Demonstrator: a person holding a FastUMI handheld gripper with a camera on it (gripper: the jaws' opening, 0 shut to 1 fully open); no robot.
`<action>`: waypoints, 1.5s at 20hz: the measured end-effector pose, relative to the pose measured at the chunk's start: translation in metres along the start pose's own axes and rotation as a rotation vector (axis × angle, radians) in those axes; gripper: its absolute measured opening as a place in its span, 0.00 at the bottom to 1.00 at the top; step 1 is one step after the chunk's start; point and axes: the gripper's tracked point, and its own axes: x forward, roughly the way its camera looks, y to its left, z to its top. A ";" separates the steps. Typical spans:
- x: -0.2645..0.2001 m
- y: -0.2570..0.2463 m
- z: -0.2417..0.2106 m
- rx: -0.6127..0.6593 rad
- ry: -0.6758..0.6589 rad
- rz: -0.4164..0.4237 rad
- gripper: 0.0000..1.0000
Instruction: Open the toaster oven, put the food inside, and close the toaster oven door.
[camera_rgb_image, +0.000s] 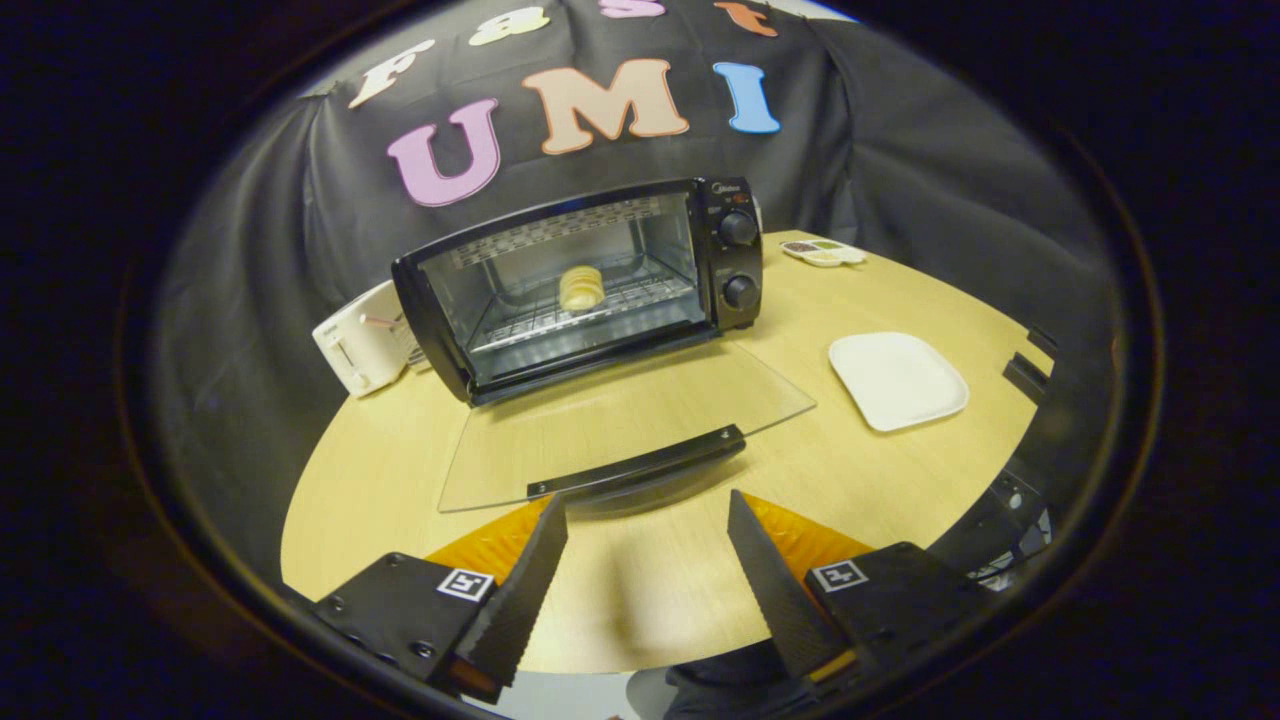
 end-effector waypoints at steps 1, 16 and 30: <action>0.003 0.006 0.000 0.001 0.001 0.016 0.99; 0.020 0.038 0.019 -0.026 -0.015 0.104 0.97; 0.024 -0.004 -0.009 -0.136 0.075 -0.021 0.96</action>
